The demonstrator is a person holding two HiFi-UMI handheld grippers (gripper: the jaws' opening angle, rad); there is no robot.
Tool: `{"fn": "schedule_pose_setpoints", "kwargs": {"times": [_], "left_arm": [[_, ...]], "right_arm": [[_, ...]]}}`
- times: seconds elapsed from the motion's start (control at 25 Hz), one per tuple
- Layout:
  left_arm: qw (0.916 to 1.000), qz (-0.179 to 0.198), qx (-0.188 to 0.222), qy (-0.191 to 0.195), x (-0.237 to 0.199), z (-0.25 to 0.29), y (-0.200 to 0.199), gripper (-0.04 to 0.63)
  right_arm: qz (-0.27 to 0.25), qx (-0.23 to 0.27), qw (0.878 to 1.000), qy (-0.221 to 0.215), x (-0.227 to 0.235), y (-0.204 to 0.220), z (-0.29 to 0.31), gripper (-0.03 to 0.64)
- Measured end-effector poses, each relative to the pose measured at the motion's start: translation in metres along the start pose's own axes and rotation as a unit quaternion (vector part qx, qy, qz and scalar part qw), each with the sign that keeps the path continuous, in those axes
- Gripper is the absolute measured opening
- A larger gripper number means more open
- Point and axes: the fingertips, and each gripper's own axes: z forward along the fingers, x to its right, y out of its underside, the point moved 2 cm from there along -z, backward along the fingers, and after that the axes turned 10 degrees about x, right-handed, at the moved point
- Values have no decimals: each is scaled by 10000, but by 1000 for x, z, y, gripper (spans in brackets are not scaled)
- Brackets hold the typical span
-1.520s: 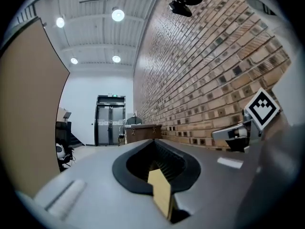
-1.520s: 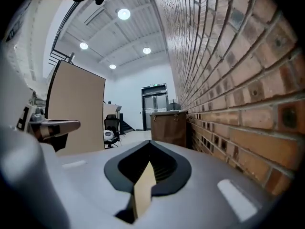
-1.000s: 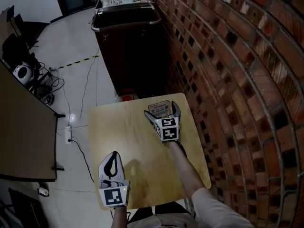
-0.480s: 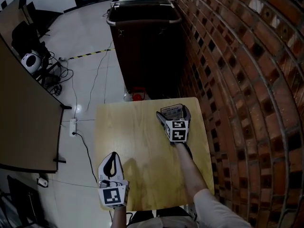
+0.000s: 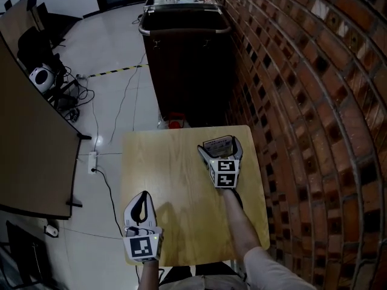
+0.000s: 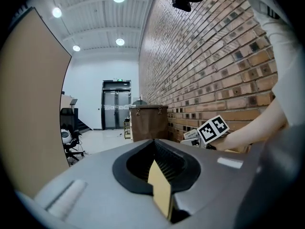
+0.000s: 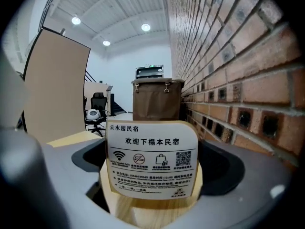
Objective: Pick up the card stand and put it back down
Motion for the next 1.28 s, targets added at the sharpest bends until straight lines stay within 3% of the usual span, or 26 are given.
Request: {"fn": "schedule_pose_setpoints", "kwargs": {"times": [0.16, 0.32, 0.64, 0.92, 1.28], "left_arm": [[9997, -3, 262, -35, 1, -5, -18, 0], [9985, -103, 530, -62, 1, -9, -38, 0], [9937, -249, 1079, 154, 23, -19, -76, 0], [9914, -237, 1235, 366, 44, -25, -90, 0], [9892, -223, 1372, 469, 50, -31, -98, 0]], "right_arm": [[-44, 420, 9990, 115, -8, -42, -38, 577], [299, 722, 9968, 155, -20, -83, -83, 577], [297, 1374, 9900, 103, -57, -160, -191, 577], [270, 1652, 9859, 41, -71, -177, -244, 577], [293, 1711, 9848, 64, -75, -178, -264, 577]]}}
